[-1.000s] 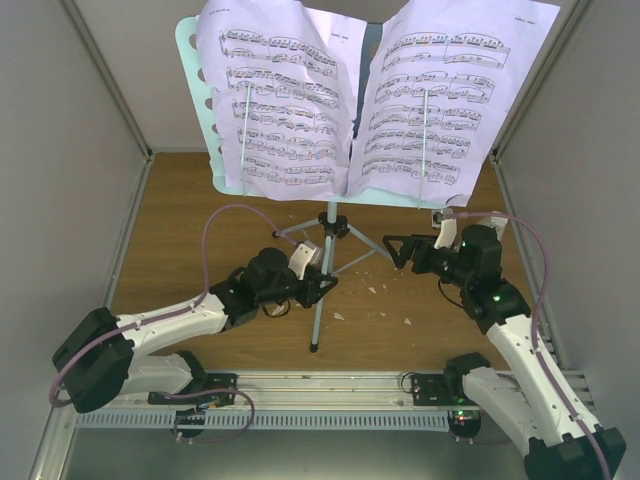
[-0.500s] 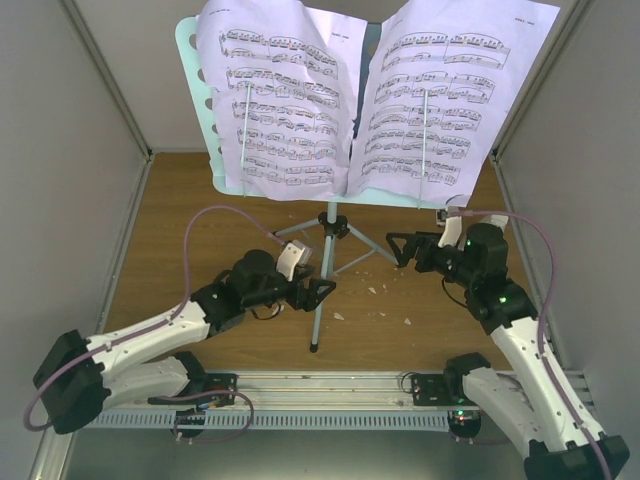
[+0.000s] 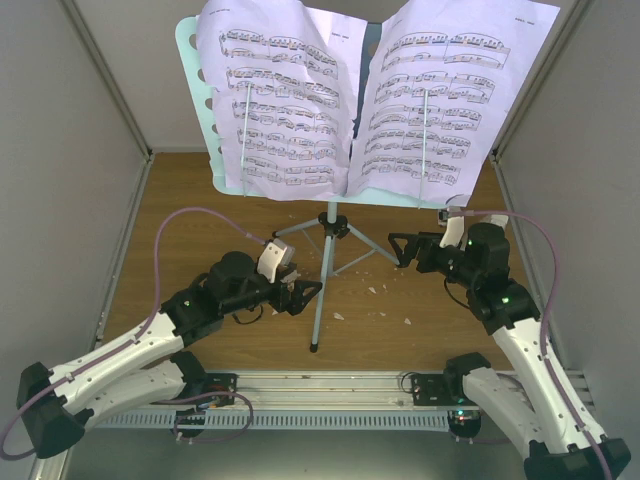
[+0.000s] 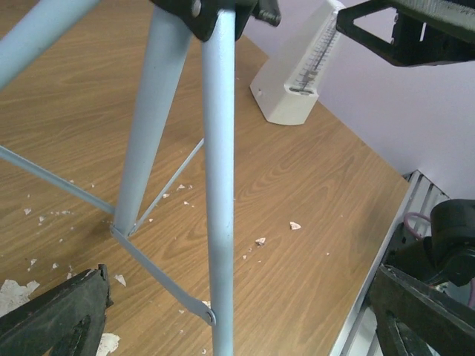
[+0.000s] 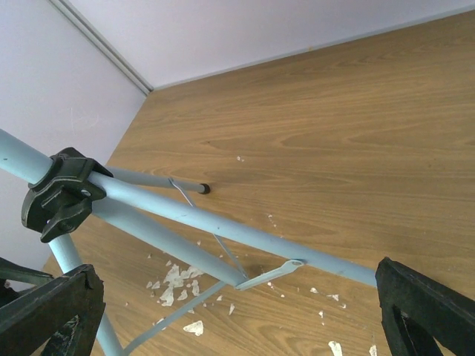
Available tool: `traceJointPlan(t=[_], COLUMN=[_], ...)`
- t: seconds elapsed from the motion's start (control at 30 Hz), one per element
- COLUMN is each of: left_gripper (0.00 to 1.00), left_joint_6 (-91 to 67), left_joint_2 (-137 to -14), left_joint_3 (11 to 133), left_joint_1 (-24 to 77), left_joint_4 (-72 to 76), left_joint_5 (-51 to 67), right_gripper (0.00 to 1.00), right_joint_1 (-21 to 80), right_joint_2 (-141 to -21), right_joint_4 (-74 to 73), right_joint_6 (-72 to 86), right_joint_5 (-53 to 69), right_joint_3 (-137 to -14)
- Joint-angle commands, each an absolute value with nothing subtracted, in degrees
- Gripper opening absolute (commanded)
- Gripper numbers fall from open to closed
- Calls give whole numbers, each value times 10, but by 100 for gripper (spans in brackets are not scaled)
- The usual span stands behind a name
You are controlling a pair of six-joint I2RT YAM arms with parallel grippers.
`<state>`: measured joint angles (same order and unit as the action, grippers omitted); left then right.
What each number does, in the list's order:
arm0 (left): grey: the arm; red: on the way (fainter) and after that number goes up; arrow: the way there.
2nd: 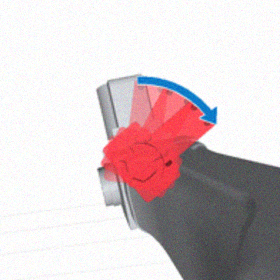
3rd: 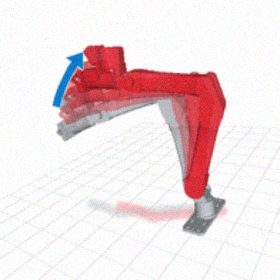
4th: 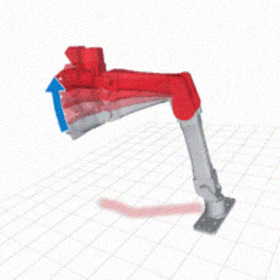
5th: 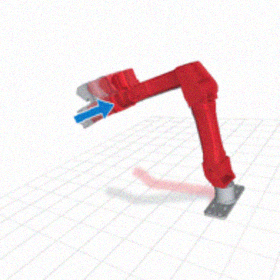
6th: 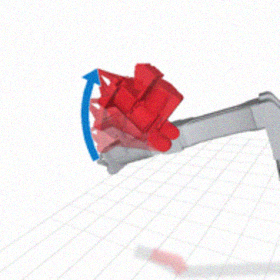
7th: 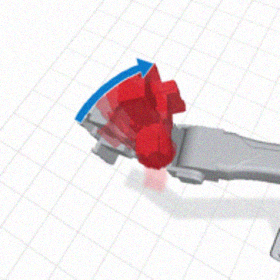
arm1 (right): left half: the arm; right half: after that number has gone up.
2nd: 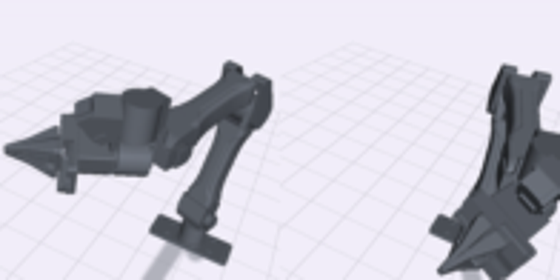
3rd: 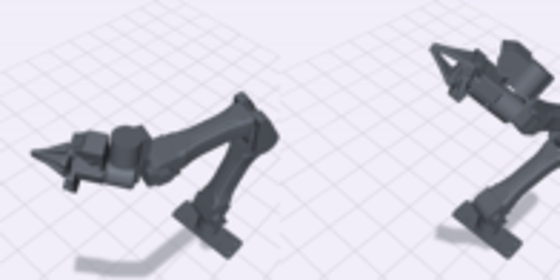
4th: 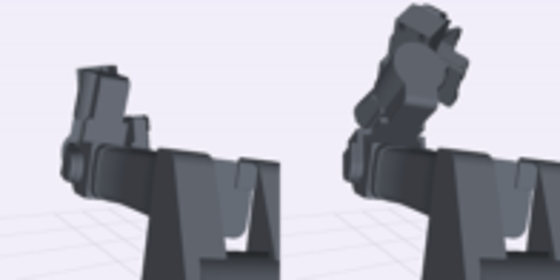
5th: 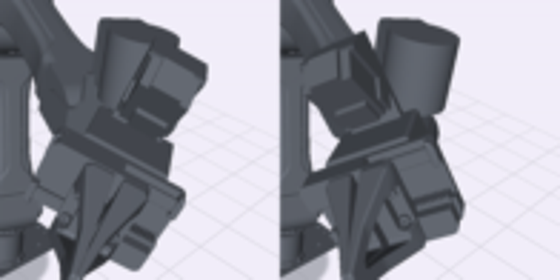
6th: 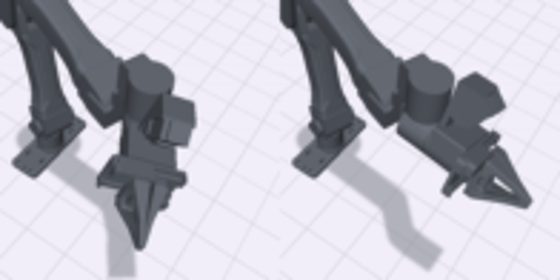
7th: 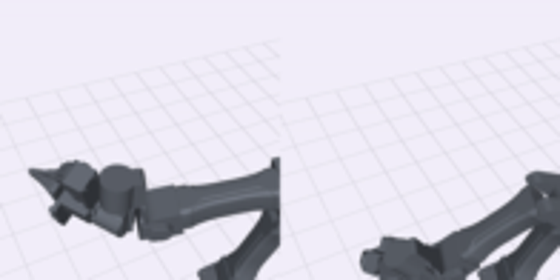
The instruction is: Pack up the instrument practice props
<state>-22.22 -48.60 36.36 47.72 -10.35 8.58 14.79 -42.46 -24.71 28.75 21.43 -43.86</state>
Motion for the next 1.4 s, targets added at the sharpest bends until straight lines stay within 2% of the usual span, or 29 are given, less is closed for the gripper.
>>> traceJointPlan(t=[0.0, 0.3, 0.77, 1.07, 1.2, 1.37], left_gripper=[96, 99, 99, 99, 99, 99], left_joint_6=[-197, -193, -204, -199, -209, -219], left_joint_2=[-481, -489, -480, -493, -504, -512], left_joint_3=[413, 477, 567, 674, 702, 714], left_joint_1=[471, 451, 430, 419, 416, 416], left_joint_4=[-153, -209, -296, -345, -342, -302], left_joint_5=[101, 202, 233, 251, 257, 297], right_gripper=[100, 100, 100, 100, 94, 90], right_joint_1=[153, 153, 153, 153, 156, 184], right_joint_2=[-421, -416, -398, -379, -380, -375], right_joint_4=[-261, -294, -330, -285, -221, -210], right_joint_6=[274, 252, 242, 267, 306, 318], right_joint_5=[209, 197, 195, 280, 351, 341], right_joint_3=[-461, -474, -488, -439, -392, -371])
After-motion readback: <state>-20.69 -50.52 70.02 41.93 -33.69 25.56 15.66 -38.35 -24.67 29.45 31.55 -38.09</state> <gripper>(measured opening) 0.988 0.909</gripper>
